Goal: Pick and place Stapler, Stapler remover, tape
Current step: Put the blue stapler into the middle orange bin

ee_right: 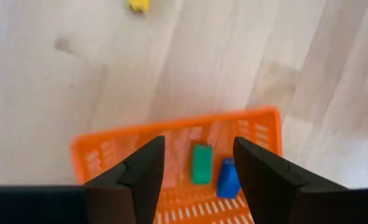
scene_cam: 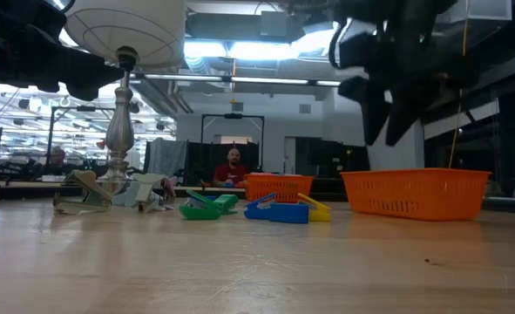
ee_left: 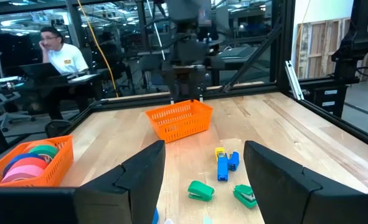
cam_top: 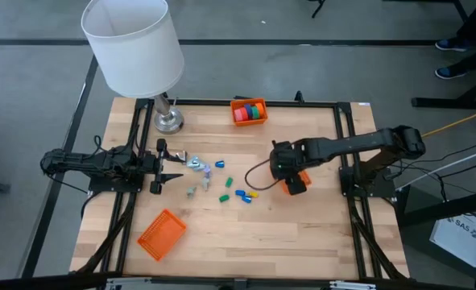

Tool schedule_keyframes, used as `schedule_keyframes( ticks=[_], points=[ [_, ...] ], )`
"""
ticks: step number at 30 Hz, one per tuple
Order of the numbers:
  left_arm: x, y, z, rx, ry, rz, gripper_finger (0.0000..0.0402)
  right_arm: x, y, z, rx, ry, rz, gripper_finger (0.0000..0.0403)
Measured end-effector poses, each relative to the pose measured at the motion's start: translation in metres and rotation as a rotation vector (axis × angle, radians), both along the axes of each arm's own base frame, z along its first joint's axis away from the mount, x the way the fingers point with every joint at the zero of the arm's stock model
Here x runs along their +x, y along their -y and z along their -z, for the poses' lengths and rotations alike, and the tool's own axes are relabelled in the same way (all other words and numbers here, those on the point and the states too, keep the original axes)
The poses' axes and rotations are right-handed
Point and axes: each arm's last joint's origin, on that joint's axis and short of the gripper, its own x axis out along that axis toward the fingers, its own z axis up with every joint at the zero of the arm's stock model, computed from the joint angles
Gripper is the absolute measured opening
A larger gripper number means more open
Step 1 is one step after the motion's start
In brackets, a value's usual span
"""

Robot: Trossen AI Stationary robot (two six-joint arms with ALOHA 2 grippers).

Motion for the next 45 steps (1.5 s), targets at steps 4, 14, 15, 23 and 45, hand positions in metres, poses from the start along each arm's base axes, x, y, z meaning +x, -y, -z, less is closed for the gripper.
schedule_keyframes(
  ticks=[4, 14, 15, 23, 45],
  points=[
    [0.0, 0.0, 0.0, 0.0, 0.0, 0.0, 0.0216, 0.003, -0.017, -0.005, 0.01, 0.03, 0.011, 0.0187],
    [0.0, 0.0, 0.0, 0.0, 0.0, 0.0, 0.0216, 0.037, -0.047, -0.008, 0.061, 0.066, 0.076, 0.0173],
    [0.0, 0.0, 0.0, 0.0, 0.0, 0.0, 0.0215, 0.04, -0.05, -0.004, 0.065, 0.067, 0.082, 0.0173],
    [0.0, 0.0, 0.0, 0.0, 0.0, 0.0, 0.0217, 0.067, -0.067, 0.025, 0.128, 0.135, 0.175, 0.0173],
    [0.0, 0.0, 0.0, 0.0, 0.0, 0.0, 0.0216, 0.093, -0.074, 0.069, 0.106, 0.173, 0.073, 0.0173]
  ],
)
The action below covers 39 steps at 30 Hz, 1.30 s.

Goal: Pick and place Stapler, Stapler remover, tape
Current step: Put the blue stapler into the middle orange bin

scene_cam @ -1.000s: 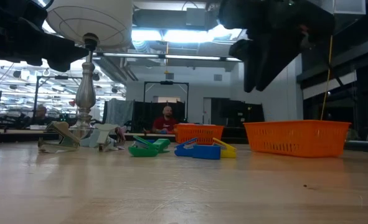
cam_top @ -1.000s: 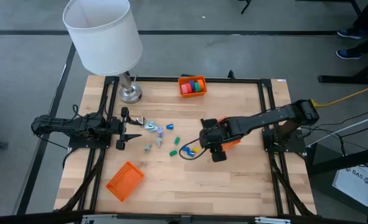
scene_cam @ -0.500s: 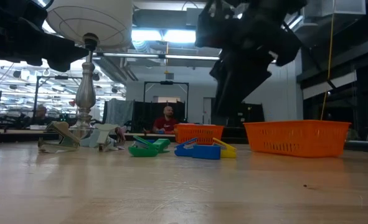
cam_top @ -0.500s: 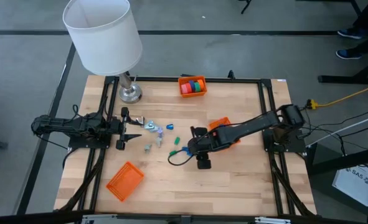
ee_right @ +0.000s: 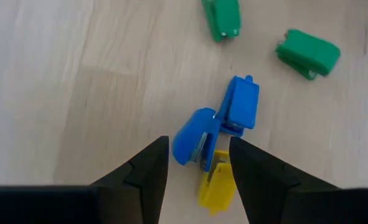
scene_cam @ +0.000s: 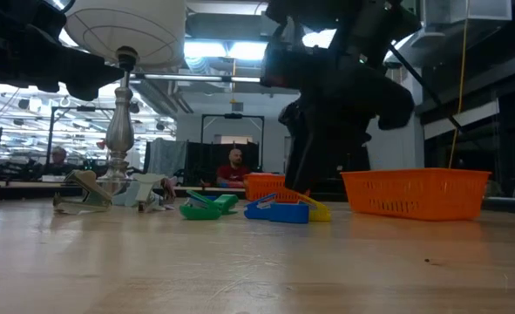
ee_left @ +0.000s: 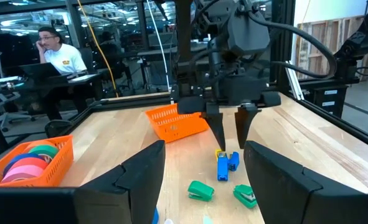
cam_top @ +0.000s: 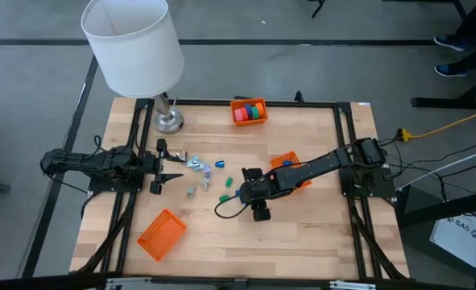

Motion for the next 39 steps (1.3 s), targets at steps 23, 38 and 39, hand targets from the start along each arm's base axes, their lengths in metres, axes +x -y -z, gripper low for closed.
schedule_keyframes(
  ticks=[23, 38, 39],
  points=[
    [0.0, 0.0, 0.0, 0.0, 0.0, 0.0, 0.0216, -0.002, 0.006, 0.012, 0.039, 0.003, 0.093, 0.0173],
    [0.0, 0.0, 0.0, 0.0, 0.0, 0.0, 0.0215, 0.007, 0.002, 0.025, 0.08, 0.046, 0.101, 0.0173],
    [0.0, 0.0, 0.0, 0.0, 0.0, 0.0, 0.0215, 0.007, 0.002, 0.025, 0.079, 0.046, 0.098, 0.0173]
  ],
)
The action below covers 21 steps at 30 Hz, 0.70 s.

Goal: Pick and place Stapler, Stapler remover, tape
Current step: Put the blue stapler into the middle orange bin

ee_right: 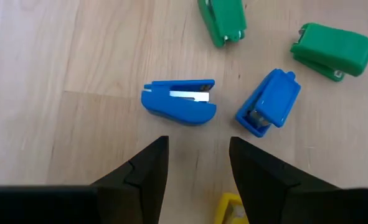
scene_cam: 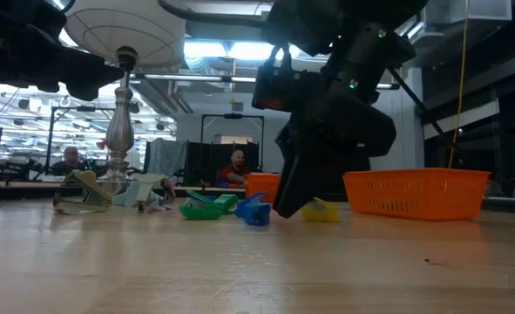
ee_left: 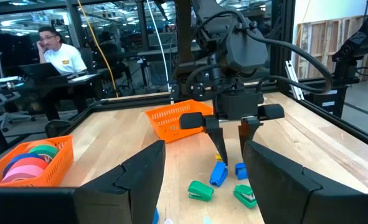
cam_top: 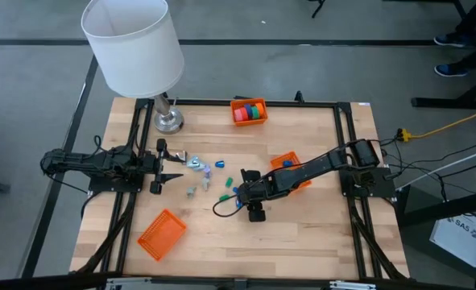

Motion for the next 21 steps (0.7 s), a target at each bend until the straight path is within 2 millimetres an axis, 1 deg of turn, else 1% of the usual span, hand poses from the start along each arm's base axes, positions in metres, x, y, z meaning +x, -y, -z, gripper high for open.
schedule_keyframes(
  ticks=[4, 7, 12, 17, 19, 21],
  points=[
    [0.0, 0.0, 0.0, 0.0, 0.0, 0.0, 0.0217, 0.0, 0.0, 0.0, -0.007, -0.001, -0.012, 0.0173],
    [0.0, 0.0, 0.0, 0.0, 0.0, 0.0, 0.0215, -0.001, -0.001, -0.001, -0.052, -0.015, -0.093, 0.0173],
    [0.0, 0.0, 0.0, 0.0, 0.0, 0.0, 0.0216, 0.005, -0.01, -0.02, -0.119, -0.027, -0.331, 0.0173],
    [0.0, 0.0, 0.0, 0.0, 0.0, 0.0, 0.0215, 0.016, -0.018, -0.035, -0.197, 0.048, -0.61, 0.0173],
    [0.0, 0.0, 0.0, 0.0, 0.0, 0.0, 0.0215, 0.02, -0.019, -0.033, -0.239, 0.058, -0.718, 0.0173],
    [0.0, 0.0, 0.0, 0.0, 0.0, 0.0, 0.0215, 0.021, -0.018, -0.025, -0.281, 0.043, -0.81, 0.0173]
  ],
)
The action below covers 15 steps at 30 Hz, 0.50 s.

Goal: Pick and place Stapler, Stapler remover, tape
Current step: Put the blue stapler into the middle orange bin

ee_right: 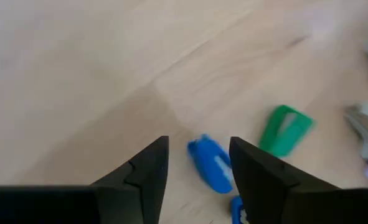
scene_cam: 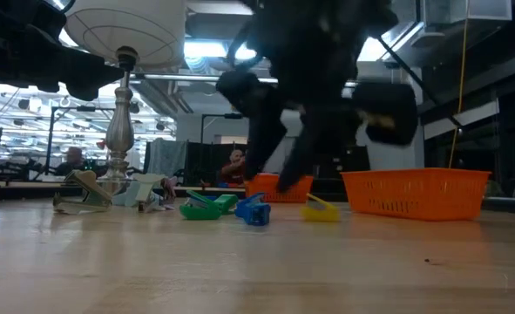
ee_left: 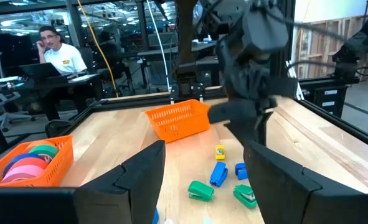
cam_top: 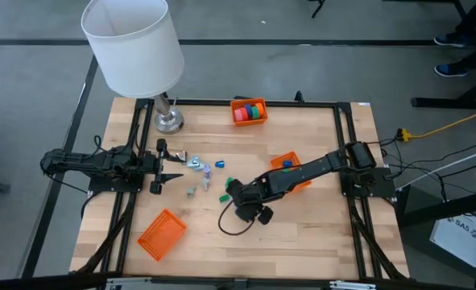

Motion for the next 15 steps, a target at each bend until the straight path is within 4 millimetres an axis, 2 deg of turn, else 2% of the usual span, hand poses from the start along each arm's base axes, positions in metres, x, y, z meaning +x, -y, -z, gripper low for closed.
schedule_keyframes(
  ticks=[7, 15],
  points=[
    [0.0, 0.0, 0.0, 0.0, 0.0, 0.0, 0.0215, 0.008, 0.01, 0.015, -0.09, 0.028, -0.135, 0.0173],
    [0.0, 0.0, 0.0, 0.0, 0.0, 0.0, 0.0217, 0.008, 0.015, 0.016, -0.145, 0.025, -0.239, 0.0173]
  ],
)
